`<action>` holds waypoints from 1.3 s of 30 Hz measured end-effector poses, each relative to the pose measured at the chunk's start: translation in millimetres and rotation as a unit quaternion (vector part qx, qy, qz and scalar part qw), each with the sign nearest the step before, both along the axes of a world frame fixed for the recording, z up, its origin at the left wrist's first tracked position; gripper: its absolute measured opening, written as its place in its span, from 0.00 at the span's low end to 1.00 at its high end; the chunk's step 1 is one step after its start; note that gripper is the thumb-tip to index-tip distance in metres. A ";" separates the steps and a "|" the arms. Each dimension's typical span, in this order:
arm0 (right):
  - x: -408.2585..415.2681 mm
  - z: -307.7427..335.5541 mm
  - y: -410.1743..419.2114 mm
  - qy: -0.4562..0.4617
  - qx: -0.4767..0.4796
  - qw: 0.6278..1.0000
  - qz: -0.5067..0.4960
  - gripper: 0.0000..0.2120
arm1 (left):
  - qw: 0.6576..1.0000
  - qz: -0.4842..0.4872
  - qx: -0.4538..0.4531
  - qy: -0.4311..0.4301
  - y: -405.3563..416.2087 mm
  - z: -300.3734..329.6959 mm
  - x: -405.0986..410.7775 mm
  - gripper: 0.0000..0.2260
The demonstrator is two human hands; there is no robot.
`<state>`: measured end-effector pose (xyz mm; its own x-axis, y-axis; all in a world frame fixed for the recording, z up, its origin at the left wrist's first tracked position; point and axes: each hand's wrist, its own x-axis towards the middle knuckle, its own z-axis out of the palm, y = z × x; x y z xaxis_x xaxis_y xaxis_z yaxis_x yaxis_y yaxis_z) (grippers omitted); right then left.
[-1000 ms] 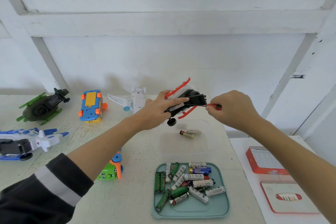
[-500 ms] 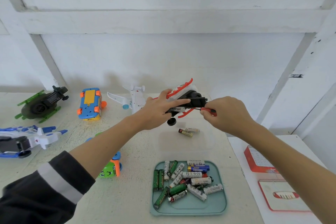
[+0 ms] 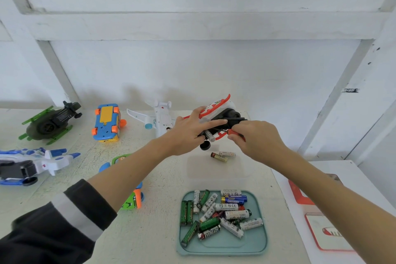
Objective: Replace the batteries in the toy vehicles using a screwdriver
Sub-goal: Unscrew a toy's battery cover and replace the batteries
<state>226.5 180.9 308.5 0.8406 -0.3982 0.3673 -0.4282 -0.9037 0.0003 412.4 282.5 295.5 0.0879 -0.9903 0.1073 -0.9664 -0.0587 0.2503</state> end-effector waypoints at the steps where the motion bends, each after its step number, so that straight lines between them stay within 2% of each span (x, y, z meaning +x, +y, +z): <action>1: -0.4 1.6 -0.8 0.008 -0.001 1.000 0.001 0.16 | 1.000 0.000 0.003 0.003 -0.1 -0.4 -0.3 0.31; 5: -0.4 5.3 -2.4 0.041 0.001 0.999 0.006 0.15 | 1.000 0.002 0.007 0.000 -1.5 -3.1 0.4 0.32; 10: 0.2 4.0 -1.7 0.041 0.020 0.999 -0.001 0.14 | 1.000 0.015 0.003 0.010 -2.6 -2.7 3.8 0.32; 13: 1.0 3.1 -3.3 0.043 0.016 0.999 -0.018 0.15 | 0.999 0.023 -0.004 0.044 -1.7 -4.9 5.4 0.33; 16: -0.2 3.5 -5.3 0.021 0.035 0.998 -0.038 0.15 | 0.992 0.054 -0.022 0.115 1.7 -6.2 9.0 0.33; 18: -0.6 4.9 -5.9 -0.002 0.052 0.997 -0.049 0.14 | 0.975 0.075 -0.044 0.203 5.0 -8.8 13.7 0.34; 21: -0.3 6.0 -3.1 -0.045 0.096 0.992 -0.062 0.11 | 0.927 0.091 -0.106 0.348 11.6 -11.6 16.7 0.35; 24: 2.7 6.9 4.2 -0.082 0.162 0.981 -0.067 0.08 | 0.889 0.118 -0.163 0.411 19.4 -12.0 15.5 0.34; 30: 12.7 5.4 27.4 -0.155 0.256 0.953 -0.043 0.04 | 0.843 0.157 -0.235 0.457 39.7 -3.4 10.7 0.30; 34: 18.0 2.3 47.6 -0.185 0.247 0.951 -0.013 0.04 | 0.827 0.165 -0.268 0.466 57.3 1.0 11.0 0.30; 39: 16.3 -9.9 84.6 -0.172 0.241 0.955 -0.032 0.07 | 0.820 0.146 -0.301 0.464 91.4 -0.8 14.3 0.31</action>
